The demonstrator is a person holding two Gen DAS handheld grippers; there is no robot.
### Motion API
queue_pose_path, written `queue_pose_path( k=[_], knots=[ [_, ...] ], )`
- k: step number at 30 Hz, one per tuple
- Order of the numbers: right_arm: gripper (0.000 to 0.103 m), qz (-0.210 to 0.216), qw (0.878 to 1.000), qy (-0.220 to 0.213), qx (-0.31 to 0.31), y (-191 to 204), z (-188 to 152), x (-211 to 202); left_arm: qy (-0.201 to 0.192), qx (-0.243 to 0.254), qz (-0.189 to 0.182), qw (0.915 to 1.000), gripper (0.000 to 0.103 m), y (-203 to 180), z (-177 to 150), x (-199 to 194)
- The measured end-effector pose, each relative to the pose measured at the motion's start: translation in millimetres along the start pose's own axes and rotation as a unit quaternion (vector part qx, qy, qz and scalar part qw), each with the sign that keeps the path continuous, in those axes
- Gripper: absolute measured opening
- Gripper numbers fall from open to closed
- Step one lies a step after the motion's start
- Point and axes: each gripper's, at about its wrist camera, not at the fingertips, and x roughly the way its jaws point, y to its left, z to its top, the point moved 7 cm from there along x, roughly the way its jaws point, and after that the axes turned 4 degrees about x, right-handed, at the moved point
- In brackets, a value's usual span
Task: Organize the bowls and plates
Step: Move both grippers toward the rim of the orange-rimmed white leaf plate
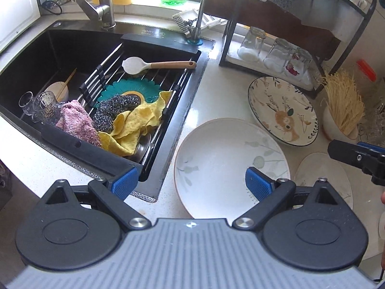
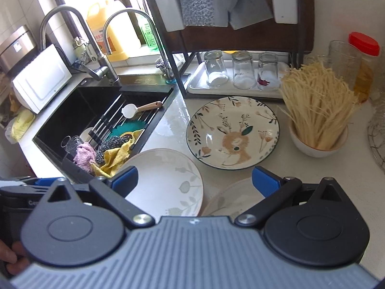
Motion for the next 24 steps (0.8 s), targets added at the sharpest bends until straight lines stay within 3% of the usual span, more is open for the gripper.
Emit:
queue_pose_path(
  k=[12, 19, 24],
  knots=[
    [0.096, -0.025, 0.998, 0.052, -0.015, 7, -11, 65, 0.051, -0.012, -0.050, 0.9974, 0.097, 14, 1, 47],
    [0.069, -0.020, 0.996, 0.074, -0.035, 16, -14, 88, 0.064, -0.016, -0.061, 0.9959, 0.096, 23, 7, 63],
    [0.049, -0.033, 0.995, 0.090, -0.042, 18, -16, 104, 0.081, -0.018, -0.090, 0.9925, 0.090, 26, 8, 71]
  ],
)
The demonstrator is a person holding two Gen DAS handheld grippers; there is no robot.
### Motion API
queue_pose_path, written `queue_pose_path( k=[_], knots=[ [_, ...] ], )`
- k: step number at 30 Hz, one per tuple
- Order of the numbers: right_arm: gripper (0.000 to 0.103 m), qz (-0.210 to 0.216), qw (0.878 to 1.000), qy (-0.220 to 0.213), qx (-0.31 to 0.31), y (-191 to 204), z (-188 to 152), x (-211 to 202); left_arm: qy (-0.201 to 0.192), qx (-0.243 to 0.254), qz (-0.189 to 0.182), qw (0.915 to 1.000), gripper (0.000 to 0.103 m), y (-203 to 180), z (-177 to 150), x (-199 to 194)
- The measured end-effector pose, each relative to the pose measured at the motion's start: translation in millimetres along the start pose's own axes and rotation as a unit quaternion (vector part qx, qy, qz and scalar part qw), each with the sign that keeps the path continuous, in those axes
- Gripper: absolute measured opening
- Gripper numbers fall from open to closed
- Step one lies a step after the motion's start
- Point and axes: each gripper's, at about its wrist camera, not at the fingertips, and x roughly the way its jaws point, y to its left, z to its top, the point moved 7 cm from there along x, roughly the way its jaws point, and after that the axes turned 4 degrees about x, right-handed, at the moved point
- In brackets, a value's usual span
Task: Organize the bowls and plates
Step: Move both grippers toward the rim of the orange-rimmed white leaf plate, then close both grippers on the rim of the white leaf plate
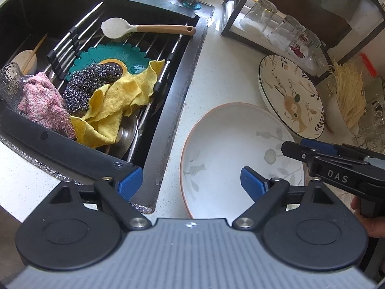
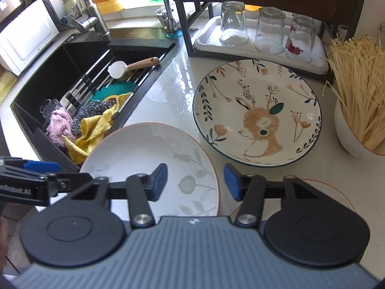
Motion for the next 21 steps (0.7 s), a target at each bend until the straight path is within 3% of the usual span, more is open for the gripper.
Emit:
queue_pose_path(
  k=[2, 4, 12, 15, 21],
  knots=[
    [0.036, -0.008, 1.000, 0.002, -0.002, -1, -1, 5, 0.010, -0.004, -0.012, 0.9999, 0.088, 0, 0, 3],
    [0.034, -0.019, 1.000, 0.005, -0.010, -2, -4, 9, 0.013, -0.004, -0.029, 0.9995, 0.083, -1, 1, 6],
    [0.033, -0.027, 0.999, 0.033, -0.005, -6, -7, 22, 0.042, -0.024, -0.073, 0.9962, 0.048, 1, -4, 30],
    [0.034, -0.041, 0.998, 0.038, -0.018, -4, -8, 27, 0.049, -0.034, -0.076, 0.9953, 0.035, 8, -5, 36],
    [0.036, -0.030, 0.999, 0.038, -0.025, 3, -4, 33, 0.053, -0.042, -0.076, 0.9949, 0.015, 19, -5, 38]
  ],
)
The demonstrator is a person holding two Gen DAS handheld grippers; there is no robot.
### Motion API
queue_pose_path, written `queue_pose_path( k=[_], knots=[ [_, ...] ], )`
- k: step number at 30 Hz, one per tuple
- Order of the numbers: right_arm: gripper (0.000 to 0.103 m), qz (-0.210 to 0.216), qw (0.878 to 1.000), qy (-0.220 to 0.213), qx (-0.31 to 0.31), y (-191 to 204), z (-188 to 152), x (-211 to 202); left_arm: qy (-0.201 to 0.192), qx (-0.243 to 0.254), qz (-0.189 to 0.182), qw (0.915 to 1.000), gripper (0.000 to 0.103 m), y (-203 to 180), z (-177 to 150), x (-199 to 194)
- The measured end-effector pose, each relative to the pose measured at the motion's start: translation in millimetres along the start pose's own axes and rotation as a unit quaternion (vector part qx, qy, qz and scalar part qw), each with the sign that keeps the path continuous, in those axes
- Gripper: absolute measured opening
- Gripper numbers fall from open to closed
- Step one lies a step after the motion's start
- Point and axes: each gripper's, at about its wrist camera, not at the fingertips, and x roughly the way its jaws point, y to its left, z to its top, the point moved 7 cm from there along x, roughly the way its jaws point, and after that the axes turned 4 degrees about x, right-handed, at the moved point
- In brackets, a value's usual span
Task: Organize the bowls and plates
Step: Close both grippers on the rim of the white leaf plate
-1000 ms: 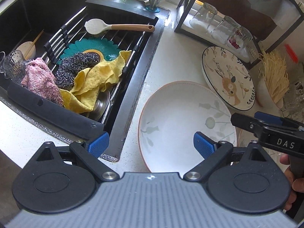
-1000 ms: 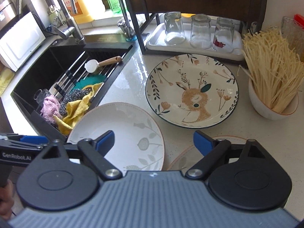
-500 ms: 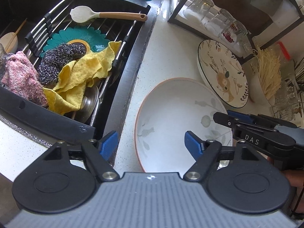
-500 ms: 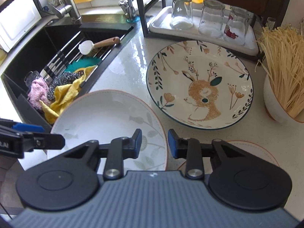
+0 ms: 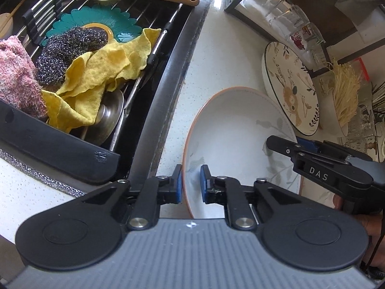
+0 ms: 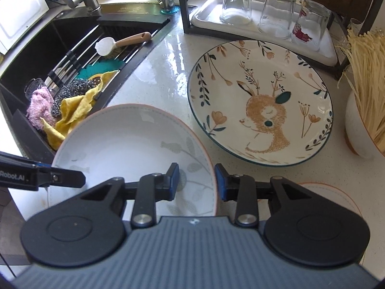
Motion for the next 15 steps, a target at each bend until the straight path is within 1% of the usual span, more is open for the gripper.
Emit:
queue_pose_path(
  k=[2, 6, 8, 15],
  knots=[
    [0.036, 0.006, 1.000, 0.004, 0.003, -1, 3, 2, -0.003, -0.008, 0.001, 1.0000, 0.014, 2, 1, -1],
    [0.035, 0.012, 1.000, 0.022, 0.005, -1, 7, 5, -0.005, -0.007, 0.005, 1.0000, 0.014, 0, 5, 0],
    [0.034, 0.020, 1.000, 0.017, 0.015, -4, 8, 5, -0.007, -0.004, 0.004, 1.0000, 0.014, -1, 8, -1],
    [0.031, 0.041, 0.997, 0.024, 0.063, -17, 11, 6, -0.008, 0.011, 0.007, 0.9999, 0.012, -7, 22, -4]
  ],
)
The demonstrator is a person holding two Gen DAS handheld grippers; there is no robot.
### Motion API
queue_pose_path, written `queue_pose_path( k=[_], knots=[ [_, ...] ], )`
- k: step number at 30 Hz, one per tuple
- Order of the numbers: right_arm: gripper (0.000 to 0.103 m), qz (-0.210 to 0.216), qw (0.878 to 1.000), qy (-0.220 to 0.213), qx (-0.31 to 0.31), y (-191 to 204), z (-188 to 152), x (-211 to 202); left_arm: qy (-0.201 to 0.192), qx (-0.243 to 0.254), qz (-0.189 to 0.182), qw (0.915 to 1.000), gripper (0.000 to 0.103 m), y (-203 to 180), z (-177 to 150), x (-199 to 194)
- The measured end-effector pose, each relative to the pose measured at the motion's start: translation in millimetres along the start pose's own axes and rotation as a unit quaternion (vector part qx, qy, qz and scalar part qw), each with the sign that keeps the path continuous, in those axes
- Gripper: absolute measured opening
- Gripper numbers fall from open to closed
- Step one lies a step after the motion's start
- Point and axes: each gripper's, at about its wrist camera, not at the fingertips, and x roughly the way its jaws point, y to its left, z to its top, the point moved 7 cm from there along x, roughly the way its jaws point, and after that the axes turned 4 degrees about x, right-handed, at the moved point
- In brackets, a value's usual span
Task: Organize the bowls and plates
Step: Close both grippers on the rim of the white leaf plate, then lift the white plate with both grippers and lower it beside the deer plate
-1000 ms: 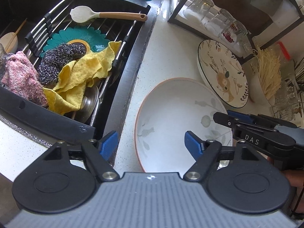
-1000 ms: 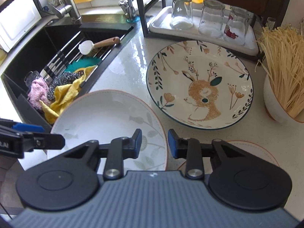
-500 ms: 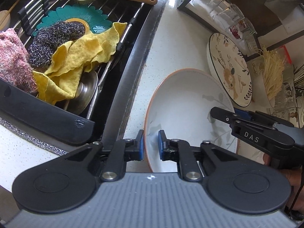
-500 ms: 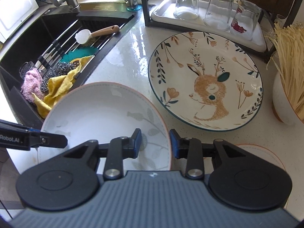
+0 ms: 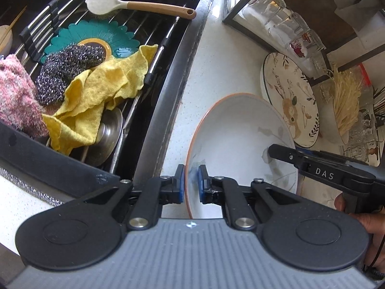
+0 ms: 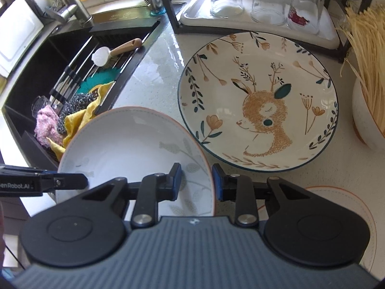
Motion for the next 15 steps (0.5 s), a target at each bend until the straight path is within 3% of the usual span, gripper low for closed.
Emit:
queue_pose_path(
  k=[6, 15],
  knots=[
    [0.030, 0.011, 0.999, -0.009, 0.029, -7, -1, -10, -0.008, 0.026, 0.000, 0.9996, 0.012, -10, 12, -7],
    [0.027, 0.021, 0.999, -0.036, 0.014, -6, 6, -28, -0.025, 0.038, 0.005, 0.9990, 0.013, -20, 20, -23]
  ],
)
